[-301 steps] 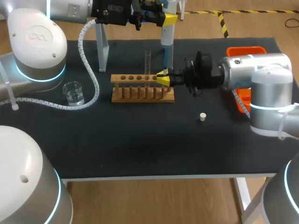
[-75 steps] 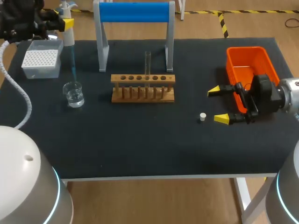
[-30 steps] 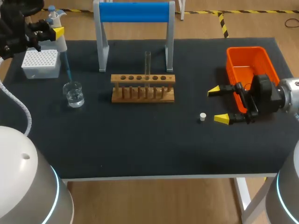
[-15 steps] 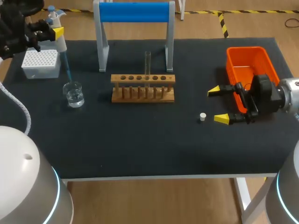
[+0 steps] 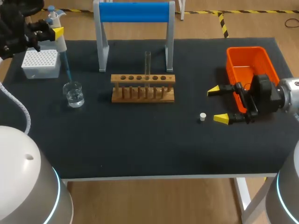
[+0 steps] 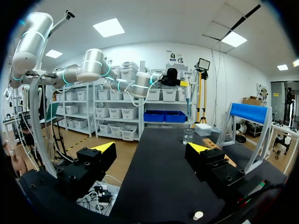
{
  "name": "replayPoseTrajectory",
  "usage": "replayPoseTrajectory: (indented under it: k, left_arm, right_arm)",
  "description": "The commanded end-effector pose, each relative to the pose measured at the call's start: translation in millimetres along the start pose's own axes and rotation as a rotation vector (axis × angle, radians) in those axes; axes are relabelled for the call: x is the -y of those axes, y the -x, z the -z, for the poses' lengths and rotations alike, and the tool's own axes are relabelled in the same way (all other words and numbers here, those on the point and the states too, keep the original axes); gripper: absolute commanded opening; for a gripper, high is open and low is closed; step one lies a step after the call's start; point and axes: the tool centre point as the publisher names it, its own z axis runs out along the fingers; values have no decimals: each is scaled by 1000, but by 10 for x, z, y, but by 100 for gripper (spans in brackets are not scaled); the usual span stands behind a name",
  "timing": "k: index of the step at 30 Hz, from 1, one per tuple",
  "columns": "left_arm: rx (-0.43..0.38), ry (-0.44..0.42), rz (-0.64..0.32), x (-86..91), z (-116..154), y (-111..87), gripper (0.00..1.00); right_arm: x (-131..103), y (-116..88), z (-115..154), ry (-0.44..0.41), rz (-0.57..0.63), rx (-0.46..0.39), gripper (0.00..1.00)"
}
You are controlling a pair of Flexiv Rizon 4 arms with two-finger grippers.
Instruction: Invert the test tube, pick up the pipette, mount the tip to pipette, aspirate from beaker and dispense into the tube, eject the tip, return the pipette, and cap with the stopper.
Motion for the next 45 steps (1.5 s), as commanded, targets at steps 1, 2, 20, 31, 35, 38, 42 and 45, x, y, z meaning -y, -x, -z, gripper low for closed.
replayPoseTrajectory:
  k: [1, 2, 20, 31, 35, 38, 42, 45]
  left_arm:
    - [3, -2, -1, -5, -6, -5, 0]
    - [3, -2, -1, -5, -6, -5, 0]
    - [3, -2, -1, -5, -6, -5, 0]
    - [3, -2, -1, -5, -6, -5, 0]
    - [3, -2, -1, -5, -6, -5, 0]
    - [3, -2, -1, -5, -6, -5, 0]
    - [3, -2, -1, -5, -6, -5, 0]
    - [3, -2, -1, -5, -6, -5, 0]
  right_arm:
    - [-52, 32, -236, -28, -2, 21, 100]
    - [-53, 42, -295, -39, -4, 27, 100]
    - [-86, 172, -1855, -103, -35, -25, 100]
    - [-81, 226, -2565, -172, -4, 33, 100]
    - [-62, 303, -2696, -193, 2, 87, 100]
    - [-45, 372, -2769, -215, 3, 136, 100]
    - [-5, 472, -2832, -231, 3, 182, 100]
    - [34, 540, -2858, -239, -1, 215, 100]
